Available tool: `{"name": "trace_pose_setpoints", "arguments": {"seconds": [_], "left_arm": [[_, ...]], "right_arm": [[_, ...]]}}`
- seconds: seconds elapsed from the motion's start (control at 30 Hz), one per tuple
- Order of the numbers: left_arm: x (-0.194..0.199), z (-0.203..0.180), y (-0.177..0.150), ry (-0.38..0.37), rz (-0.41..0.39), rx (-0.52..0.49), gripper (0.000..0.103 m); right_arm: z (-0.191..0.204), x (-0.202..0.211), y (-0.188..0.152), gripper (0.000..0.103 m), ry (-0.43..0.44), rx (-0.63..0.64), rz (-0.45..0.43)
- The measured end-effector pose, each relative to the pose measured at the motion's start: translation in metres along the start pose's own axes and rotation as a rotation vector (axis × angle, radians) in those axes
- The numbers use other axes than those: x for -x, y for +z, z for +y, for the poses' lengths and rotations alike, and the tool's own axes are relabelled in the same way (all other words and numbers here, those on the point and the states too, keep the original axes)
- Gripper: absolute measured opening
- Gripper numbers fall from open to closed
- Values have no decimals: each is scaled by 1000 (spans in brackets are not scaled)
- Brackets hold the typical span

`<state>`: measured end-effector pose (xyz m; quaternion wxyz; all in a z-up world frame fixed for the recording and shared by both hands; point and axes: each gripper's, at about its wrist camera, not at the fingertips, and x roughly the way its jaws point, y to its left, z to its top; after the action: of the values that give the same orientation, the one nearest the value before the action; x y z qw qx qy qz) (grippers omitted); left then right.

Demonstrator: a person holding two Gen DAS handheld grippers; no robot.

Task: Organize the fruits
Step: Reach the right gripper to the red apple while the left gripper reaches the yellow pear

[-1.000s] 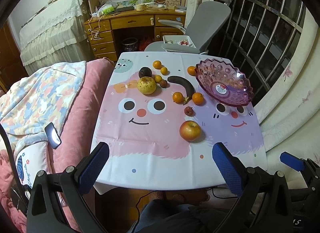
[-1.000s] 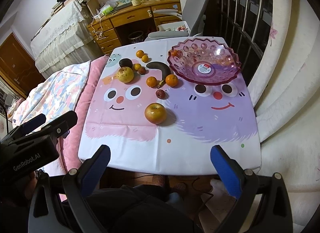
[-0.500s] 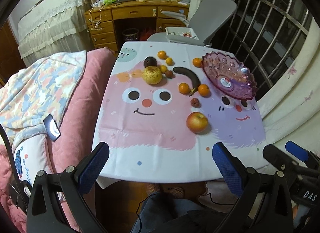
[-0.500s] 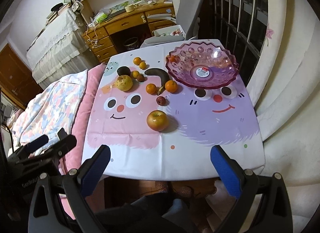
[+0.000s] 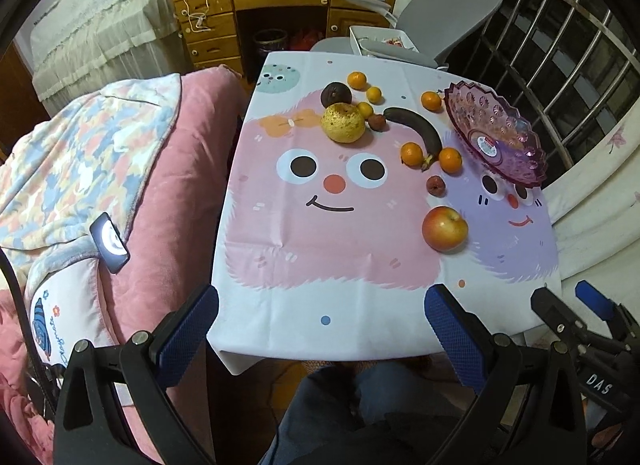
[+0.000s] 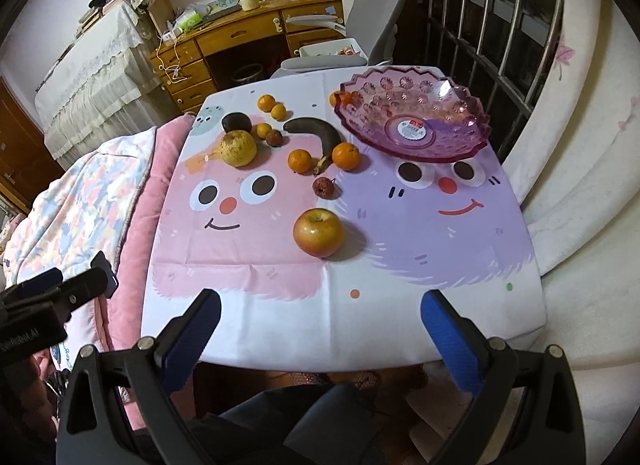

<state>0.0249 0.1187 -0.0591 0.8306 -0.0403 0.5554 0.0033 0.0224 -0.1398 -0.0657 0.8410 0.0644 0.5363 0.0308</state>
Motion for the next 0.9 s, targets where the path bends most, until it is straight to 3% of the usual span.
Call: {"name": "trace_pose_setpoints", "arguments": {"seconds": [0.3,0.63,0.9], "left_arm": [[-12,10,19,-88,-17,-18,102],[-29,8,55,-97,-25,-14,102],[-64,-2,102,-80,16,-32,102]], "right_arm": [[11,-13,6,100,-20,-28,15],[14,-35,22,100,-8,-38,55],[-3,-90,44,100,46,-124,205]]}}
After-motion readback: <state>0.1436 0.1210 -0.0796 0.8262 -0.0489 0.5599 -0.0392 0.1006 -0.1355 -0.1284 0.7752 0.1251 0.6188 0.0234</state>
